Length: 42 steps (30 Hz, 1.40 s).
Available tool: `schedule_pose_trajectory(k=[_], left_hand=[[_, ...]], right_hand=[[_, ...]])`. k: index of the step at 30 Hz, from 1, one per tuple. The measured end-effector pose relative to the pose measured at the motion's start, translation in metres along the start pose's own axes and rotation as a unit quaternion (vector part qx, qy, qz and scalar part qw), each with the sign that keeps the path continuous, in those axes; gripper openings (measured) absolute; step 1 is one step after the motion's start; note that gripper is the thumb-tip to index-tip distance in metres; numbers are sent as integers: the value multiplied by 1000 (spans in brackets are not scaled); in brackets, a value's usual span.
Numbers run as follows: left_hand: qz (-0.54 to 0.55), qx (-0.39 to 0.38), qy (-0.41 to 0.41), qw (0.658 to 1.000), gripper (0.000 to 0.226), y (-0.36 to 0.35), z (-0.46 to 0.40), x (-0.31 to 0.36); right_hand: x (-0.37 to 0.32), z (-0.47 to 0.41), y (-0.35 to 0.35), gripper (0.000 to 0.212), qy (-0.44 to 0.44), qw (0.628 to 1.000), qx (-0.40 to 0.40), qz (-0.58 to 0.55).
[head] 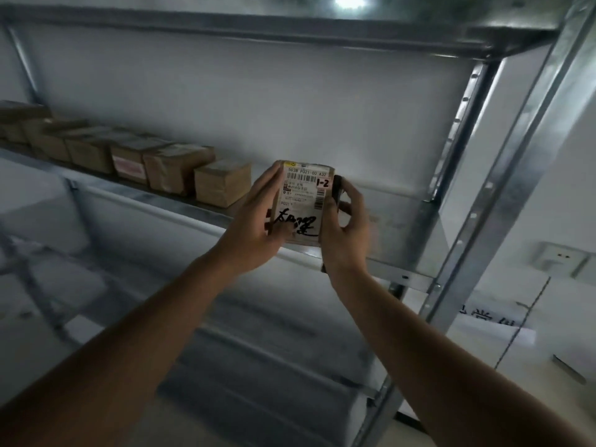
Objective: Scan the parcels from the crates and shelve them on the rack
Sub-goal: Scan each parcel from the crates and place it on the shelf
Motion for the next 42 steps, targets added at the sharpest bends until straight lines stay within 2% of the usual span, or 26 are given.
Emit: schedule_pose_trajectory(k=[8,14,18,23,26,28,32,38,42], left_hand=[[42,-46,88,994,90,29,-39,-98],[130,-116,109,979,88,33,-70,-159],[75,-180,112,974,85,31,-87,-185],[-32,-233,119,965,77,26,-97,-187],[-29,-225,106,968,63,25,-103,-178],[-16,-220,97,971,46,27,-108,-175],[-27,-230,105,967,26,27,-117,-179],[-57,-263,136,953,19,24,-120,-183],[-65,-277,149,947,19,23,-119,-183]], right_hand=[[31,-59,-73,34,-40,999,-4,-15],[49,-81,-114,31,-93,995,40,5],[57,-92,-127,25,-126,989,65,34],[64,-103,-128,25,-148,982,95,71],[69,-109,-127,21,-166,978,96,80],[71,-113,-128,20,-169,978,87,84],[71,-118,-129,27,-182,977,69,85],[69,-123,-133,37,-200,972,48,114],[68,-121,-133,38,-208,973,37,94]])
Point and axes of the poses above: each hand's wrist, its own z-axis away from the middle knuckle, its own y-axis out of the back of the hand, x = y × z, the point moved 8 cm from there along -z, towards the middle knuckle, and after that the axes turned 7 degrees about -x, right-handed, at the moved point
